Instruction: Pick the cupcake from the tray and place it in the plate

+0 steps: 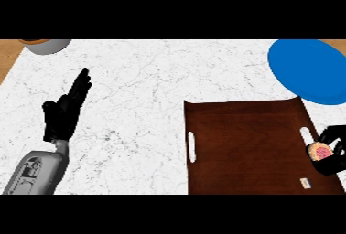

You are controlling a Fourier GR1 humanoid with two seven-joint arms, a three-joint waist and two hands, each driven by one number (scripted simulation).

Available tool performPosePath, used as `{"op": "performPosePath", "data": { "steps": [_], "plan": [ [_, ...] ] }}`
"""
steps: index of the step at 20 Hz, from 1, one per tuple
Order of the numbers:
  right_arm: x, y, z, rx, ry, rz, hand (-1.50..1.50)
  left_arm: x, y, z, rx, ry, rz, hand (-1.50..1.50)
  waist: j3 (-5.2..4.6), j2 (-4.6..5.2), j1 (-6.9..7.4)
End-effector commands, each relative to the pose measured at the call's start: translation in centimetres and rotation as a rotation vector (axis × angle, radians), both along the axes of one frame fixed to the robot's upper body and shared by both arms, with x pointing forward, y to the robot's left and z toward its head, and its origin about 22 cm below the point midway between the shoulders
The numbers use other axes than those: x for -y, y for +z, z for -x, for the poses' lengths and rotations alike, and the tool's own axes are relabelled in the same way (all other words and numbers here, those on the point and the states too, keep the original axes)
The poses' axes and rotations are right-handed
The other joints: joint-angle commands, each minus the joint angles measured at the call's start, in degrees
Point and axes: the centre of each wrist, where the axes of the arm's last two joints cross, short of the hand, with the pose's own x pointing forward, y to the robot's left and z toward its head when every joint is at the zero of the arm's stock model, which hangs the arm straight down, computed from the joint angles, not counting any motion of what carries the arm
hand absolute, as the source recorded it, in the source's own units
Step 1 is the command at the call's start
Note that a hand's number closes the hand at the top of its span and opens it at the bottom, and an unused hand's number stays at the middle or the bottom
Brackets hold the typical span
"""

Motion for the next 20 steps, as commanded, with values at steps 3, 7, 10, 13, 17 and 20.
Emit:
{"op": "performPosePath", "data": {
  "steps": [3, 7, 10, 13, 17, 20],
  "plan": [
    [12.0, 5.7, 1.9, 0.107, 0.024, 0.050, 1.50, -0.1, -0.2, 0.6, -0.003, 0.008, 0.008, 0.00, 0.36, -0.11, -0.13],
    [16.1, 9.3, 2.2, 0.359, 0.066, 0.080, 1.50, 0.2, -0.1, 0.3, 0.002, -0.016, 0.011, 0.00, 0.36, 0.01, 0.63],
    [17.9, 11.4, 2.4, 0.556, 0.130, 0.108, 1.50, 0.3, -0.3, 0.6, 0.000, -0.022, 0.007, 0.00, 0.30, -0.05, 1.23],
    [19.8, 11.5, 3.0, 0.677, 0.187, 0.095, 1.50, 1.9, 0.2, -0.2, 0.004, -0.035, 0.037, 0.00, 0.24, 0.33, 1.92],
    [21.5, 11.9, 3.1, 0.782, 0.310, 0.058, 1.50, 0.8, 0.6, -0.6, 0.005, -0.057, 0.011, 0.00, 0.11, 0.53, 3.16],
    [22.2, 13.6, 1.8, 0.803, 0.346, -0.055, 1.50, 2.3, 0.2, -0.2, 0.007, -0.086, 0.011, 0.00, -0.05, 0.53, 4.40]
  ]
}}
